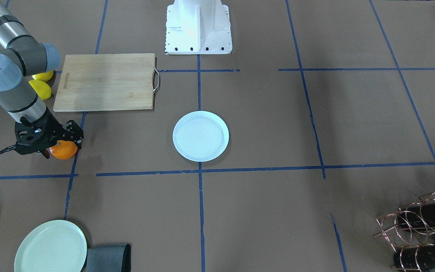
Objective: Pick orange to plate
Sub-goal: 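Reach the right gripper down over the orange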
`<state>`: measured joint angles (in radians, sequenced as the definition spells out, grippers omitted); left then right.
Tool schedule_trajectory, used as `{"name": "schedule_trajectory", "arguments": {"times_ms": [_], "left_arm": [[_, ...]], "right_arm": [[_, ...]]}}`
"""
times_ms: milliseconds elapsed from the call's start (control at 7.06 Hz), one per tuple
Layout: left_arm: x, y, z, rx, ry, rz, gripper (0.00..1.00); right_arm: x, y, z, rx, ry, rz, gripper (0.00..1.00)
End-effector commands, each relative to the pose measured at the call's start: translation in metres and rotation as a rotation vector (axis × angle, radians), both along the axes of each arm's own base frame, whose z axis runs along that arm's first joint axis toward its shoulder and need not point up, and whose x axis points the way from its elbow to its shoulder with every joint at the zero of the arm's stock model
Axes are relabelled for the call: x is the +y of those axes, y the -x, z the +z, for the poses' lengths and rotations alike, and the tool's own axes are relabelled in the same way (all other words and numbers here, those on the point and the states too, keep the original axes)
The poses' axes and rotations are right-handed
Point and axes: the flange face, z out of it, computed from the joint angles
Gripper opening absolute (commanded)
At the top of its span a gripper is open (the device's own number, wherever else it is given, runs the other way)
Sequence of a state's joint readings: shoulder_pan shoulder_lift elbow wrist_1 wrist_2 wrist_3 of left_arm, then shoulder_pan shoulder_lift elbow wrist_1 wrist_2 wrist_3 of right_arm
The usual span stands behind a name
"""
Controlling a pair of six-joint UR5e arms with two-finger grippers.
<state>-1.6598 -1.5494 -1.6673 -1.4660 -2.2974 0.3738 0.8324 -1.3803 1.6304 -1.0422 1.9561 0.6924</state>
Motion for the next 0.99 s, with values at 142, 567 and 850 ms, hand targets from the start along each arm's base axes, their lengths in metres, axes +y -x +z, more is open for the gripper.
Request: {"name": "schedule_trajectory", "arguments": {"times_ms": [142,567,850], "left_arm": [[0.001,0.000,0.001,0.001,0.001,0.000,1.00],[0.001,0.000,0.001,0.001,0.002,0.000,1.00],[0.001,0.000,0.002,0.001,0.003,0.002,1.00]], "right_arm": [[0.002,-0.001,0.014,0.019,0.016,0.000,1.00],[0.012,0.003,0.027,0.041,0.023,-0.014,0.74],[0.015,0.010,0.020,0.031,0.015,-0.022,0.58]]}}
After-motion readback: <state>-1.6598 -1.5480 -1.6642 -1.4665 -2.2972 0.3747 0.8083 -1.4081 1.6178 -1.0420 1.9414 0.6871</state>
